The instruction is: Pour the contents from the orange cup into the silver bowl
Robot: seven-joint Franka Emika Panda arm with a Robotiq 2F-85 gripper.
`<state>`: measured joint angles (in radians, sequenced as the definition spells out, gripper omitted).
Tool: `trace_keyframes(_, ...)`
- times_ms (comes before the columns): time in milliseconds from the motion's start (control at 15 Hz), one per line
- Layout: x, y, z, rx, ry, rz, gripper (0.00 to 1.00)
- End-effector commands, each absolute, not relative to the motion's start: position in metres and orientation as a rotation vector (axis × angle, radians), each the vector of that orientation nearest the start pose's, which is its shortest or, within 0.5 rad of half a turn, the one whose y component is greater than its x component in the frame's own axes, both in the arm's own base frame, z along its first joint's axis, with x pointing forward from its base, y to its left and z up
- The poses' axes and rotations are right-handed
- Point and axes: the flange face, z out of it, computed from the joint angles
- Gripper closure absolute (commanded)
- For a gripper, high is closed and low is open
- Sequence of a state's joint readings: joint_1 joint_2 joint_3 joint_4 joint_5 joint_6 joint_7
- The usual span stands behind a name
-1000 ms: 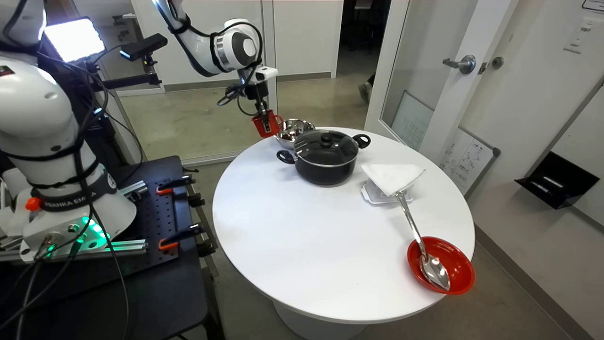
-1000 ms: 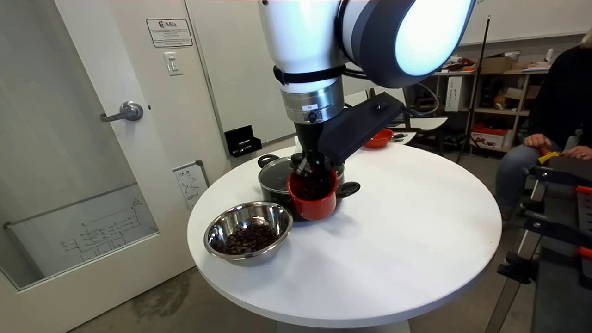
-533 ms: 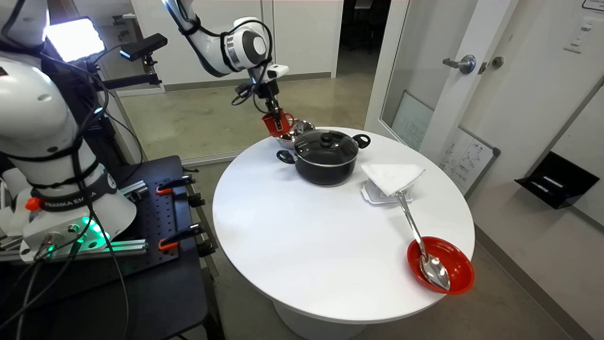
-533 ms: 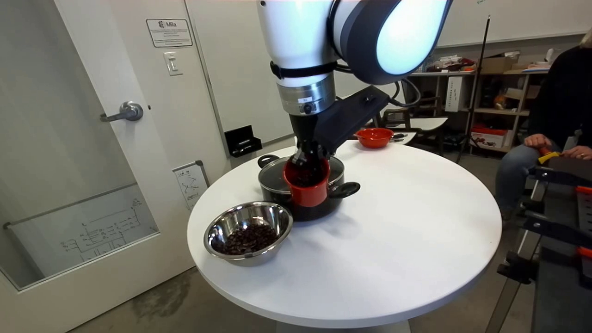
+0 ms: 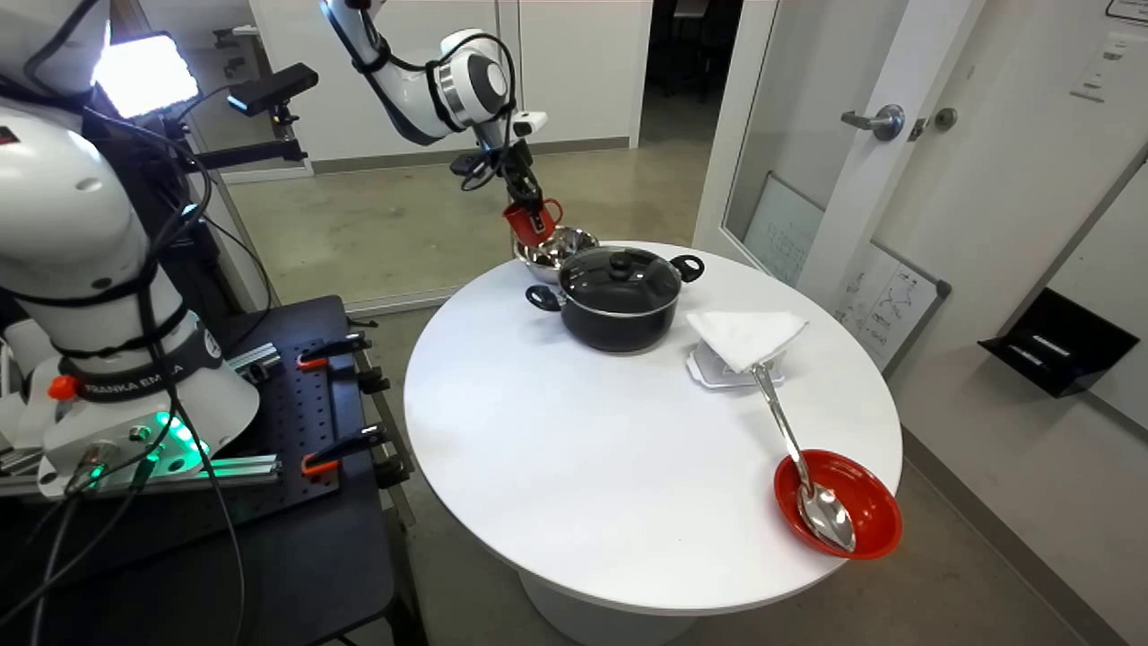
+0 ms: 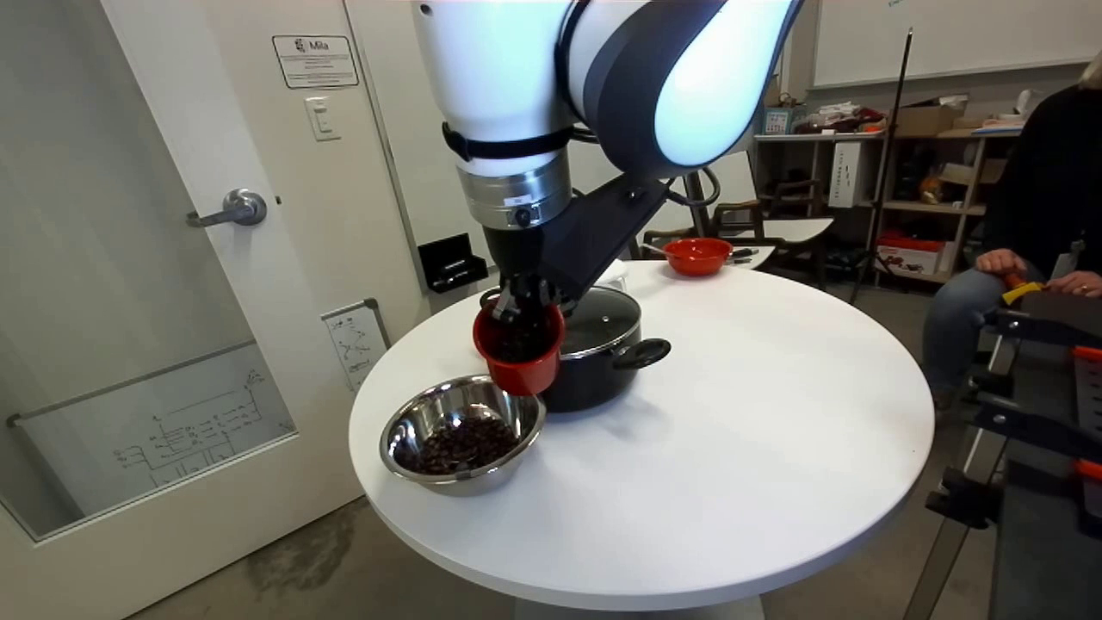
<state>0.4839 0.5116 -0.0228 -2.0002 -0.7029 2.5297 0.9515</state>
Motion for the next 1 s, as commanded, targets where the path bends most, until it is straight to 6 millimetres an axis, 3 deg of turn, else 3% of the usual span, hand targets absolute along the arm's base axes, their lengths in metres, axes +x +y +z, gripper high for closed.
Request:
trace_keyframes(0, 0.560, 0.300, 0.205, -3.398, -0.265, -0.606, 0.98)
trace_keyframes(333, 0.581, 0.308, 0.202, -3.378, -0.378, -0.733, 0.98)
trace_keyframes(733, 0.586, 0.308, 0.154, -3.409, -0.596, -0.806, 0.98)
trace_keyframes(933, 0.587, 0.315, 0.142, -3.397, -0.684, -0.863, 0.98)
